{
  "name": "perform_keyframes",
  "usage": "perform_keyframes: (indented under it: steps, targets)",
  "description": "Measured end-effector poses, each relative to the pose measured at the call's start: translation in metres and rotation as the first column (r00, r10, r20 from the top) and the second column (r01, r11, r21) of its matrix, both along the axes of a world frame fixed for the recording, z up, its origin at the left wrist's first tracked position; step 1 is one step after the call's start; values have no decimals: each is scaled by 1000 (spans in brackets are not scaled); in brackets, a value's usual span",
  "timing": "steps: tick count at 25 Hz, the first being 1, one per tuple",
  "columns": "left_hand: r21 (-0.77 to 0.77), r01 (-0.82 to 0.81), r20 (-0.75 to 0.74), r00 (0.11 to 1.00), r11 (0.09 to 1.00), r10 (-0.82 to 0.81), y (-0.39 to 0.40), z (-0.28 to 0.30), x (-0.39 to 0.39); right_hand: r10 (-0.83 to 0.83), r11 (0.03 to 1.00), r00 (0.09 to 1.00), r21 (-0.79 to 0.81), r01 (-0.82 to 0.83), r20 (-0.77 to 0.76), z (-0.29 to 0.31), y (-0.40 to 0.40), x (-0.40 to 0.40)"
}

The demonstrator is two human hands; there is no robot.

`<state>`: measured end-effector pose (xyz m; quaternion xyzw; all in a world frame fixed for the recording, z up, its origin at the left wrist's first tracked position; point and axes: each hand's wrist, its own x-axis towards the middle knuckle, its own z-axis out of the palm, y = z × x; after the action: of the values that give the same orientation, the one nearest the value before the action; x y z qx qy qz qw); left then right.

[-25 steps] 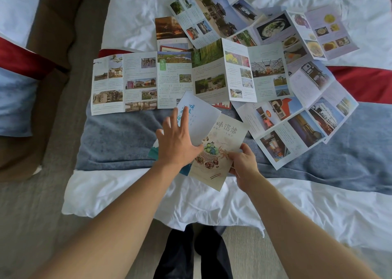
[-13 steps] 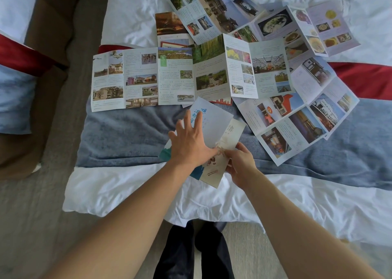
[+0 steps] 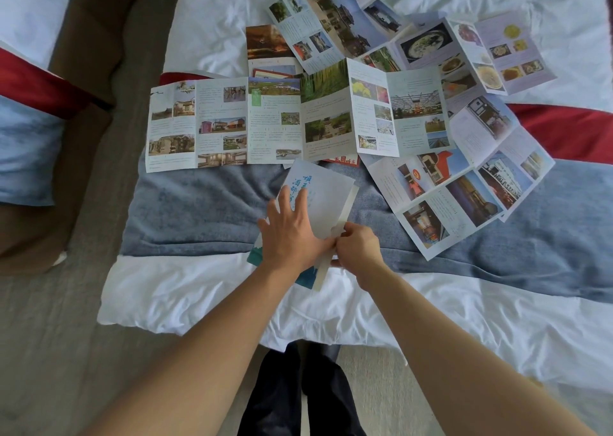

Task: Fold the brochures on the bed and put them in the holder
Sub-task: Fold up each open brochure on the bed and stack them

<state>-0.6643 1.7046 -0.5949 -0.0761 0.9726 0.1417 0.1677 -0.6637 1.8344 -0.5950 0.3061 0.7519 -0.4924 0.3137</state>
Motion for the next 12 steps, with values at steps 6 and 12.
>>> perform_keyframes:
  steps: [6,12]
  targets:
    - [-1,-133,-65,989,991,133,-28,3,7,377,924,896,165,-345,-234,14,-25,-2]
    - [-19,-259,-69,964,966,258,-84,-11,27,756,654,608,322,-685,-241,-10,-84,-2]
